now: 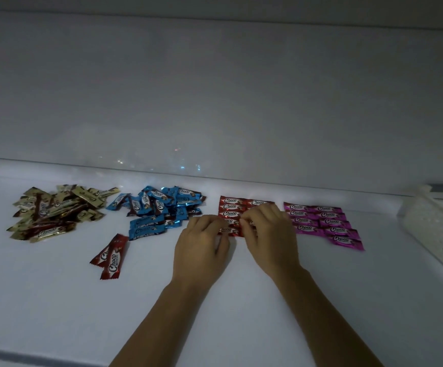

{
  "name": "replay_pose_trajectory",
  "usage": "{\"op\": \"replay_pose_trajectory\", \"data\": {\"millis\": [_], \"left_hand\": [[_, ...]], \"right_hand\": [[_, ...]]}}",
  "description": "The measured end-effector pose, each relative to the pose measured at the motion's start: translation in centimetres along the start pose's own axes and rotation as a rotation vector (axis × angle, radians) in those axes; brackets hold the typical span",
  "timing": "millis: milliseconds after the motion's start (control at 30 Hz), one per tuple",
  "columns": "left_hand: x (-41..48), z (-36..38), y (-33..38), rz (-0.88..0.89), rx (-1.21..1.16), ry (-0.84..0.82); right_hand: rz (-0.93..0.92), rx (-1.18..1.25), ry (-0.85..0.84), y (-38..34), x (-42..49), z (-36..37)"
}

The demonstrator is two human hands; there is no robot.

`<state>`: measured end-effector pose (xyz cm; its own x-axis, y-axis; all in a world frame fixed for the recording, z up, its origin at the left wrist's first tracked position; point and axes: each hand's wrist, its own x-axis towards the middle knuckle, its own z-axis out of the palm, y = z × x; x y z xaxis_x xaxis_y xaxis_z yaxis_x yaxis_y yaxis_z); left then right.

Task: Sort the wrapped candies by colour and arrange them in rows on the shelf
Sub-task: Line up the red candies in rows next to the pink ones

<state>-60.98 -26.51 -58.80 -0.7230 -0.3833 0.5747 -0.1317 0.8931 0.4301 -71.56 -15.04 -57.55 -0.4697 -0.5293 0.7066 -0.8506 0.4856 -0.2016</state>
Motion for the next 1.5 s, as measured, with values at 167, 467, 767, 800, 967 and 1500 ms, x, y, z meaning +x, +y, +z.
{"op": "replay_pose_trajectory", "data": {"millis": [167,467,767,800,967,1500], "left_hand": [[-0.5,-2.1,-0.3,-0.058,0.052,-0.012],[-4.5,-10.7,-8.2,-0.579,0.401,-0.106],[-4.4,-11.1,-7.2,-0.531,0.191,-0.057],[-4.5,-11.2,-6.7,-0.506,0.127,-0.039],[-3.9,-10.4,-3.2,-0.448,-0.447,0.002],[-0.8,-4.4,0.5,-0.431,-0.767,-0.174]], "right_hand": [[-0.119,0.137,-0.097,-2.8,-0.4,0.3],[-0.323,0.32,-0.288,-10.7,-0.6,1.2],[-0.277,0.365,-0.462,-11.9,-1.5,2.1],[-0.211,0.395,-0.485,-11.6,-1.4,1.9],[0.285,0.885,-0.586,-9.6,-0.8,-0.2],[0.918,1.252,-0.169,-3.5,-0.8,-3.2]]}}
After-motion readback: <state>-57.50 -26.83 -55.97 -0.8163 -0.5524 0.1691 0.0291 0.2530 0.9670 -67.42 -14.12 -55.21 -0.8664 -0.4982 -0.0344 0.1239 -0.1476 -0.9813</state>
